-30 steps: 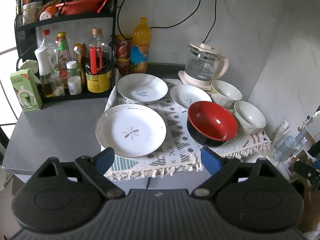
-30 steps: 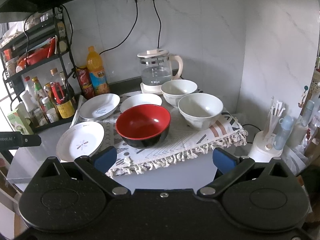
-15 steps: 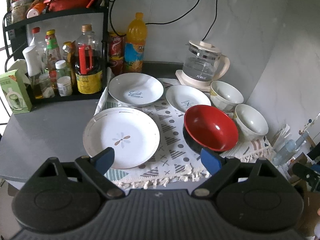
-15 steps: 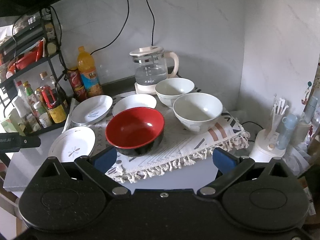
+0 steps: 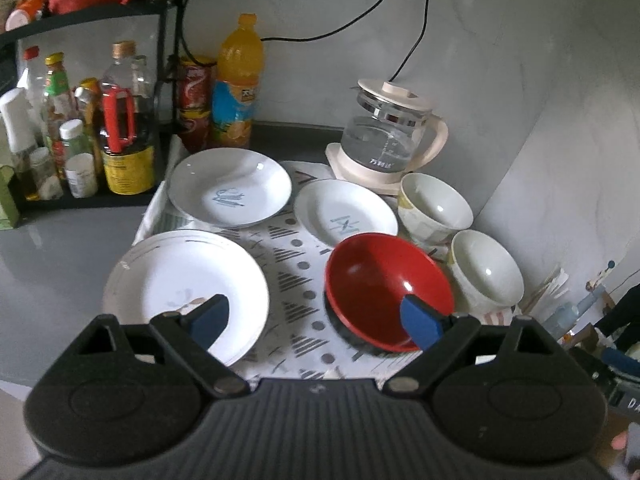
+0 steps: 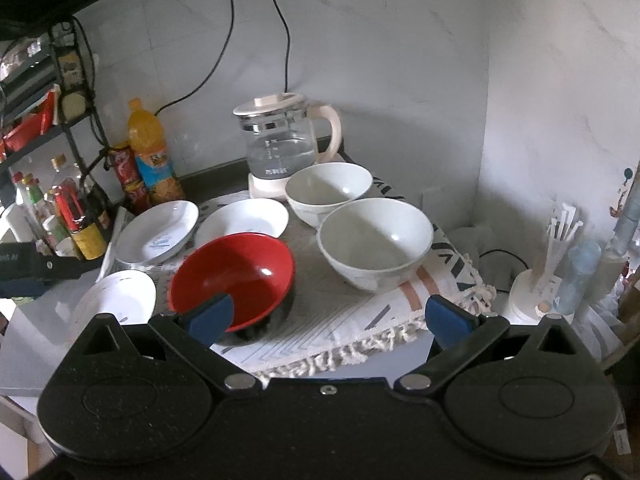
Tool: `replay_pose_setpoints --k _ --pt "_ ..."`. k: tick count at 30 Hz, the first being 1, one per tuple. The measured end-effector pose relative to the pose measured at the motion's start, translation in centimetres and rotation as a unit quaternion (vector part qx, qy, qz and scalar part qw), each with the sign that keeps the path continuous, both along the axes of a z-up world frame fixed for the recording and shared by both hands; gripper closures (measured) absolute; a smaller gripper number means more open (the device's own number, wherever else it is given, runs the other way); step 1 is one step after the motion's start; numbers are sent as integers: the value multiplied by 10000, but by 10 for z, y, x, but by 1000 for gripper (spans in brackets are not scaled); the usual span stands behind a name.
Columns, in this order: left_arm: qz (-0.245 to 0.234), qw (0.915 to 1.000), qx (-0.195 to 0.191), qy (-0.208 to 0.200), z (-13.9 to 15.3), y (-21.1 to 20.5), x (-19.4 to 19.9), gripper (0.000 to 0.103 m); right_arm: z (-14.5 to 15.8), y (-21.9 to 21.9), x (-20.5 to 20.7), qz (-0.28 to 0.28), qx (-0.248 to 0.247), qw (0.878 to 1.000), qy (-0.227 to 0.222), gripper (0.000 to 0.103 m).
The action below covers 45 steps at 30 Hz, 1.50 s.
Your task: Organize plates and bowls
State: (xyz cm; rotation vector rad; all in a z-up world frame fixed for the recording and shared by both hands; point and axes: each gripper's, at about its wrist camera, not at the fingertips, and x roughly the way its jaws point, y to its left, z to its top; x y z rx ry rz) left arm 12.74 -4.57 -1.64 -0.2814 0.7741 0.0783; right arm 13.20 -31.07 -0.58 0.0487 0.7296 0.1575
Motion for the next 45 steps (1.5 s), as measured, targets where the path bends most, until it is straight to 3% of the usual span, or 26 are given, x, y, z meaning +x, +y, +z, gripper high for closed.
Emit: replay_pose_setpoints --k 12,20,23,30,33,37,45 --pt "-195 9996 -129 145 -13 -40 74 12 -24 -37 64 -126 146 9994 296 4" --pt "-495 9984 -91 264 -20 -66 120 15 -42 -56 98 -229 346 9975 572 13" --pt "-659 9972 -96 352 -24 -76 138 22 -49 -61 111 -293 369 9967 662 14" --pt "-1160 9915 -80 591 -38 -104 185 35 -63 -75 136 -501 483 9939 860 28" --pt "-1411 9879 -60 635 -44 -116 201 37 -69 -79 145 -603 528 9926 909 31" --pt "-1649 9828 -91 828 -58 -129 223 47 -78 -84 156 -720 497 9908 1029 36" --pt "-1957 9734 -97 1187 -86 -146 253 53 -96 -86 175 -790 538 9870 1295 38"
